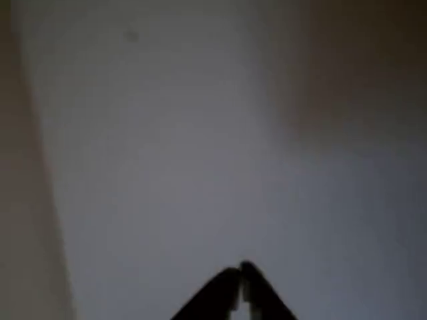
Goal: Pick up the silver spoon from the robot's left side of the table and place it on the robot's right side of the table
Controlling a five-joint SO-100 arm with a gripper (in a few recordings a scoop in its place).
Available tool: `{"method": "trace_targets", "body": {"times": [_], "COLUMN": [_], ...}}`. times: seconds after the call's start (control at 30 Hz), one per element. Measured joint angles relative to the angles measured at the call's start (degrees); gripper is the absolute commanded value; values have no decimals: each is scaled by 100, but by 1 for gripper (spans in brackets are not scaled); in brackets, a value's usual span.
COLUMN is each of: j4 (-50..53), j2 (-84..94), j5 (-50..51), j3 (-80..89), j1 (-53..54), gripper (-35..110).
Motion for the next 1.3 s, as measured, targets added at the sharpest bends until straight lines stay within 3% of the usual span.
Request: {"method": "trace_targets", "body": {"times": [0.13,0.27,0.6,0.73,1.07,1.3], "j4": [352,888,2153,2399,2470,3480], "j2": [-9,-694,-6434,-8604,-12015,-14229], "j5": [-1257,-1397,-1573,-1898,-2637,-2813], "j3": [-132,-1195,-6390,-8341,-11188,-14089], "j1": [-703,-1916,-4201,-4579,-5186,-5282], "gripper": [-1,1,17,17,18,18]}}
